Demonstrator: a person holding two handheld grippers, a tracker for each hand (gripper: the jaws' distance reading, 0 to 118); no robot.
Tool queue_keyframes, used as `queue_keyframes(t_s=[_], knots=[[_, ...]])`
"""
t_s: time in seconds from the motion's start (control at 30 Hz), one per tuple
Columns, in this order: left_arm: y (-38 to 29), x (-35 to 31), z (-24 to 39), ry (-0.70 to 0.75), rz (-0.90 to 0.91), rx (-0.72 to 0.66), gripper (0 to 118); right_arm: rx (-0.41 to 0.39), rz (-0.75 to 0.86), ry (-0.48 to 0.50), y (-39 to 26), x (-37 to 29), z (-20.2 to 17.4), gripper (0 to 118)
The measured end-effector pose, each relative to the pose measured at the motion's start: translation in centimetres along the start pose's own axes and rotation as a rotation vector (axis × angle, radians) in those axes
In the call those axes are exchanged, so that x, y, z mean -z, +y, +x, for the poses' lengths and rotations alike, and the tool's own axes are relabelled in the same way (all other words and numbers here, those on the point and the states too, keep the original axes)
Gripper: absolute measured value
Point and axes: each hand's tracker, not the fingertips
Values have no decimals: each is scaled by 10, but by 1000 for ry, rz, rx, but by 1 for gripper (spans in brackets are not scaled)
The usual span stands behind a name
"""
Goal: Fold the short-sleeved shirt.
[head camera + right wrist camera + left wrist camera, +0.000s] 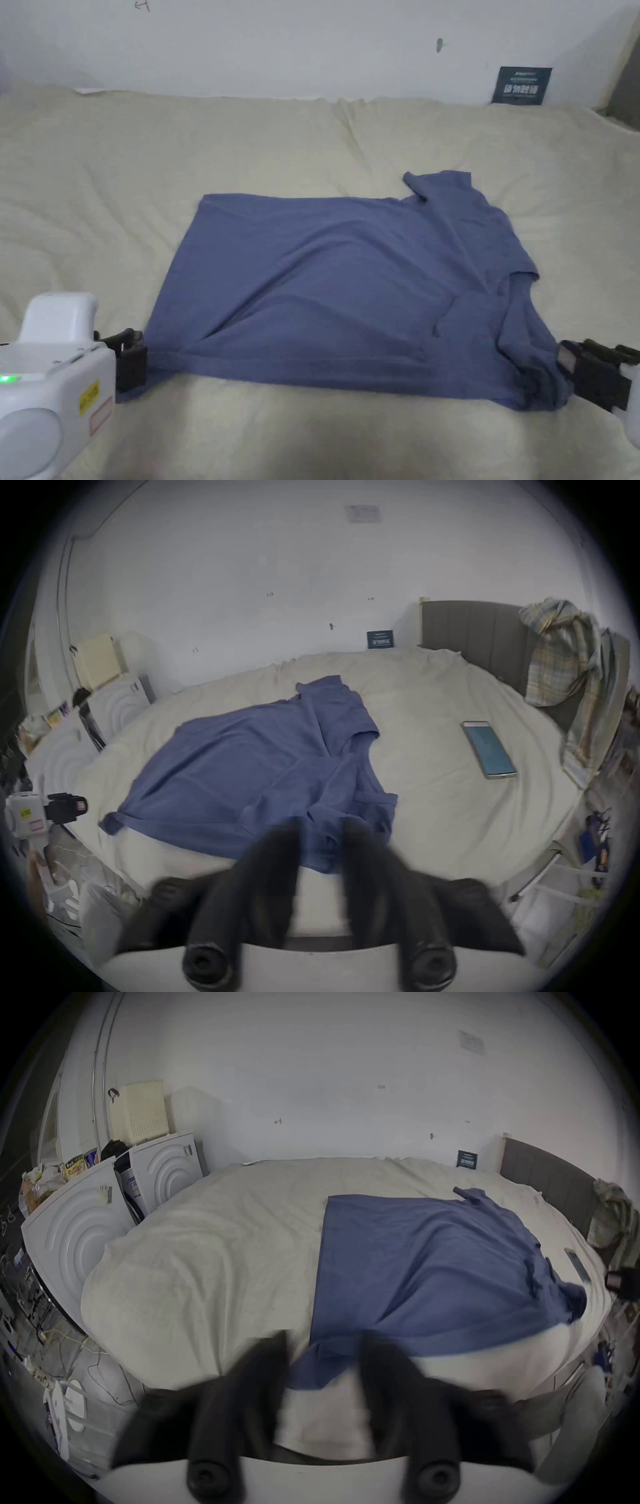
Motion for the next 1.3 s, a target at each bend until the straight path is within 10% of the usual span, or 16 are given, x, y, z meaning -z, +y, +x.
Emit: queue_keyframes(t_s=[0.03, 0.5, 0.53, 0.63, 0.83, 0.9, 1.07, 1.3], knots=[[-6, 1, 1, 17, -41, 16, 7, -22, -20, -33, -1, 0, -5, 3], [-39, 20, -28, 82, -149, -77, 1, 30, -80, 55, -14, 22, -9, 0], [-36, 21, -29, 105, -136, -70, 8, 32, -86, 59, -14, 23, -10, 0], [-22, 35, -33, 83, -151, -61, 103, 33, -114, 69, -16, 28, -11, 0], [-11, 90, -39, 59, -177, -8, 111, 22, -138, 56, -18, 33, -10, 0], [-16, 105, -38, 41, -253, -11, 101, 38, -144, 46, -16, 35, -7, 0], [-18, 93, -26, -12, -202, -61, 19, 38, -146, 16, -14, 33, -1, 0], [-7, 89, -15, 4, -205, -21, 4, 11, -162, -12, -19, 37, 12, 0]])
